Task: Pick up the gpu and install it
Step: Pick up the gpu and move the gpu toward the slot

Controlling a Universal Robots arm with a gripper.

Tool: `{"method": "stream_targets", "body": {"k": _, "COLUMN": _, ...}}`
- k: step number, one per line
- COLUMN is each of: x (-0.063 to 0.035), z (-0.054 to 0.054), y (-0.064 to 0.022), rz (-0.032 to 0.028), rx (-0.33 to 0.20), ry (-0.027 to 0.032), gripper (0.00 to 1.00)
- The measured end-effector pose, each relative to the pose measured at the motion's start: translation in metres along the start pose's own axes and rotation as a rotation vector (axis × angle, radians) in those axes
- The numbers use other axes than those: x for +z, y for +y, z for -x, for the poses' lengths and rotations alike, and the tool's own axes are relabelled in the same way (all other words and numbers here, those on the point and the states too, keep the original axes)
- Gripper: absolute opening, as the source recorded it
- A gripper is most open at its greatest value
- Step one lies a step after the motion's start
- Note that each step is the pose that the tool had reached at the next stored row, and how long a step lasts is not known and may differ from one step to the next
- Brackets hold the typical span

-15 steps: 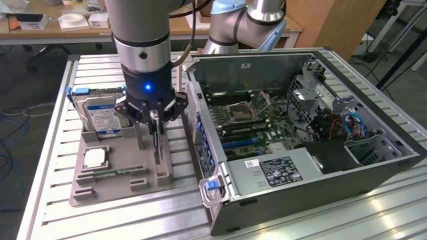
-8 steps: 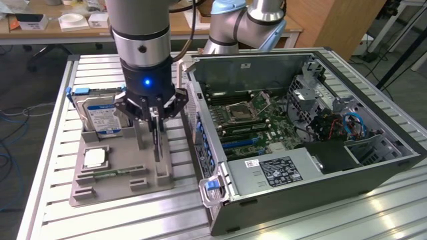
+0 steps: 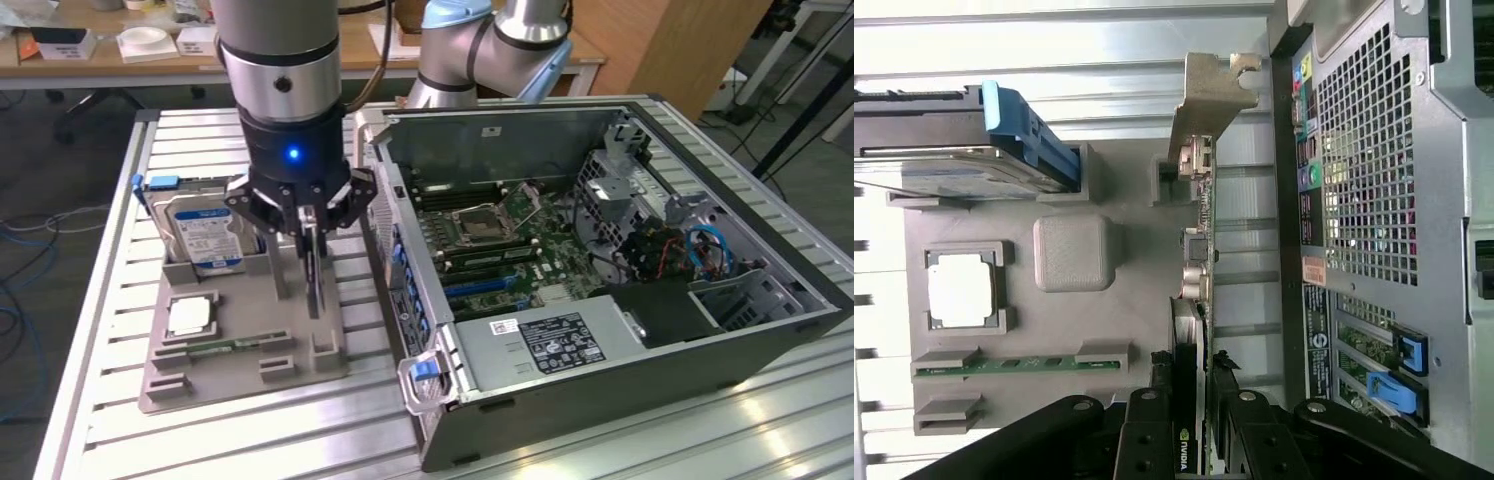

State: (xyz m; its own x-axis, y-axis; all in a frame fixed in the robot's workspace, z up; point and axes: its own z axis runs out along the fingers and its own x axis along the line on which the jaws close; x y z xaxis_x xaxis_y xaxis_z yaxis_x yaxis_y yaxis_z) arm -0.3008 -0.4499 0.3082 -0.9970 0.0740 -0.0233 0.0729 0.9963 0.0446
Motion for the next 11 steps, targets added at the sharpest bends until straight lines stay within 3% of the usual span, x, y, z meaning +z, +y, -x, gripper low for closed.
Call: {"method": "stream_targets", "body": {"k": 11, "x": -0.0116, "z": 0.000, "y": 0.0005, "rz": 0.0000, "rx": 0.000, "ry": 0.0000, "gripper": 0.26}}
